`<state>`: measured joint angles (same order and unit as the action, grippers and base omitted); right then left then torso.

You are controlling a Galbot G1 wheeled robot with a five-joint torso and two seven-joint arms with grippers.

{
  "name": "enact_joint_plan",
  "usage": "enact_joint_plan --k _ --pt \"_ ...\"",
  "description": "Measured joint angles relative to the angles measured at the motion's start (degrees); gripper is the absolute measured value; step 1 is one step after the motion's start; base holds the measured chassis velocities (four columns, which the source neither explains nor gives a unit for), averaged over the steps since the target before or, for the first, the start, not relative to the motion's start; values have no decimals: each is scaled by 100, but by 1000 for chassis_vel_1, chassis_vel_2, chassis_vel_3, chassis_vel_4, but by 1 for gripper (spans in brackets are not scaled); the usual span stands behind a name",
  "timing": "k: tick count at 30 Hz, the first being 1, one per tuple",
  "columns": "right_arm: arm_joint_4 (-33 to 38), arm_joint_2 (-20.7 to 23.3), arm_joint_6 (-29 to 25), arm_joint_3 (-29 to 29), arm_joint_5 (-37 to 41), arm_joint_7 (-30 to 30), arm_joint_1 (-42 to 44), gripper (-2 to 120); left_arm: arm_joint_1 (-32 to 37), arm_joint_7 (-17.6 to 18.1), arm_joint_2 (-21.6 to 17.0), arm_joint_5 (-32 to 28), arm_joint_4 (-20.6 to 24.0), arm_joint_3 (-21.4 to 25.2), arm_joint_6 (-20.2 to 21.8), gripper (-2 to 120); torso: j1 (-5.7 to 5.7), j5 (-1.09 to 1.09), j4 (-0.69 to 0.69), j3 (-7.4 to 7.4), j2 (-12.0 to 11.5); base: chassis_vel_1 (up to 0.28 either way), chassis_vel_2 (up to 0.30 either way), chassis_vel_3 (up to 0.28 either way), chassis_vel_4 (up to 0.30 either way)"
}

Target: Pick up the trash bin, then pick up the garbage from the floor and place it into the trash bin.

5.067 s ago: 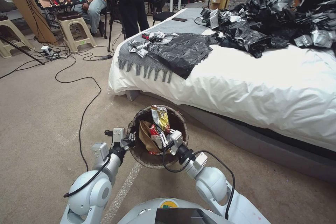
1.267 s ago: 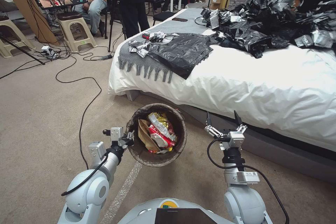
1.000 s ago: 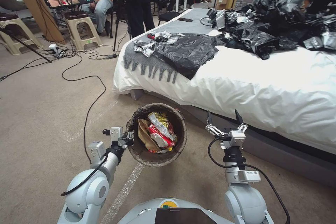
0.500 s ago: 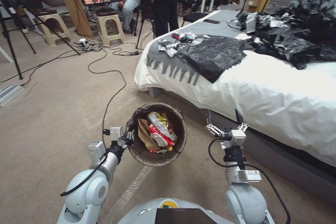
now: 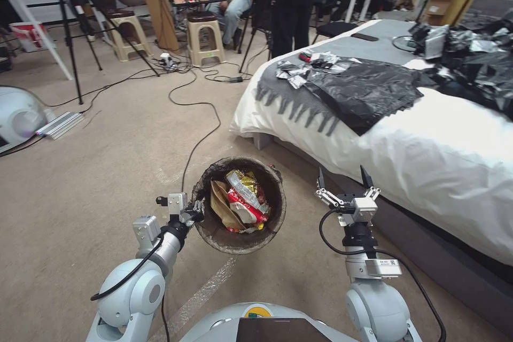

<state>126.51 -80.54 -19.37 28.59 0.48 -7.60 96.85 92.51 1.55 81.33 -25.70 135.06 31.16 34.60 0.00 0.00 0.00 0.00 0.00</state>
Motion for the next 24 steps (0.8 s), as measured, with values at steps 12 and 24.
enact_joint_plan --k 12,24 --pt "-37 -3 -1 -2 5 64 -41 100 -13 -6 5 -4 0 10 -8 0 0 0 0 0 0 100 114 109 102" --pt "-45 -8 -4 10 4 78 -70 100 -15 -37 10 -13 -7 32 -20 0 0 0 0 0 0 120 128 132 123"
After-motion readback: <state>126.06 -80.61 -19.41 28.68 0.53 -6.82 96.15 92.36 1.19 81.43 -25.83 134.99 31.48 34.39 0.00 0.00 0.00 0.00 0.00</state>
